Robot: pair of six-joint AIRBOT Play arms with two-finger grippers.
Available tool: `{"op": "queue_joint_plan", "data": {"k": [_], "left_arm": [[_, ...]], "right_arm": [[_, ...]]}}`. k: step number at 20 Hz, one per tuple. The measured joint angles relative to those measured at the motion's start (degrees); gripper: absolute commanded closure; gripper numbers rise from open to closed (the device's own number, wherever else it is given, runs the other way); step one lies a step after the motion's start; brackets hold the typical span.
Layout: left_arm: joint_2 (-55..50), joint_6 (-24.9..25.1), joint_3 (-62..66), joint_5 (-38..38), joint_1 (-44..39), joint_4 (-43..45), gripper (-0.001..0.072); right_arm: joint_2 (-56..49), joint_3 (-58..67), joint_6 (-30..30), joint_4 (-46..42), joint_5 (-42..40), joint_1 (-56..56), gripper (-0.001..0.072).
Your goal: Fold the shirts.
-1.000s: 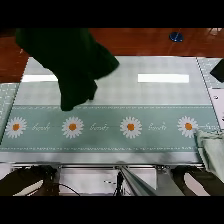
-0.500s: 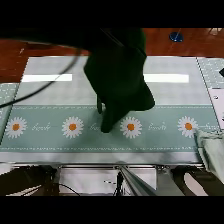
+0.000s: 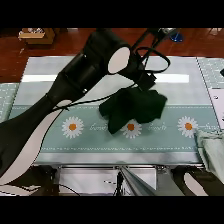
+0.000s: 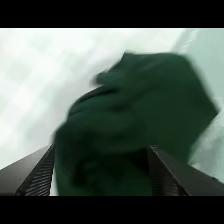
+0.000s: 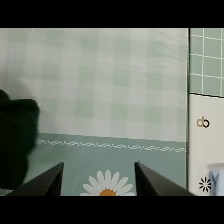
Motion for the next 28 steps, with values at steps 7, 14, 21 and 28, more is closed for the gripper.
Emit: {"op": "queue_joint_plan", "data": {"k": [7,14,21,28], "left_arm": [[3.69,0.87,-1.66,-19.71,17.09,-0.20,0.0042],[7.91,1.46,-21.24,-22.97,32.68,-19.15,0.0040],[10.97,6.14,-47.65,-10.80,35.32,-32.59,0.0016],[7.93,12.07,-57.13,1.77,35.56,-47.52,0.0016]], "right_arm": [[-0.61,-0.33,-0.02,-2.19,-1.44,0.00,0.0184],[-5.20,-6.51,-0.20,-3.39,-2.86,0.00,0.0177],[-10.54,-10.80,-0.66,-0.20,-4.26,0.00,0.0177],[-11.63,-11.32,-0.70,1.77,-6.62,0.02,0.0177]]}}
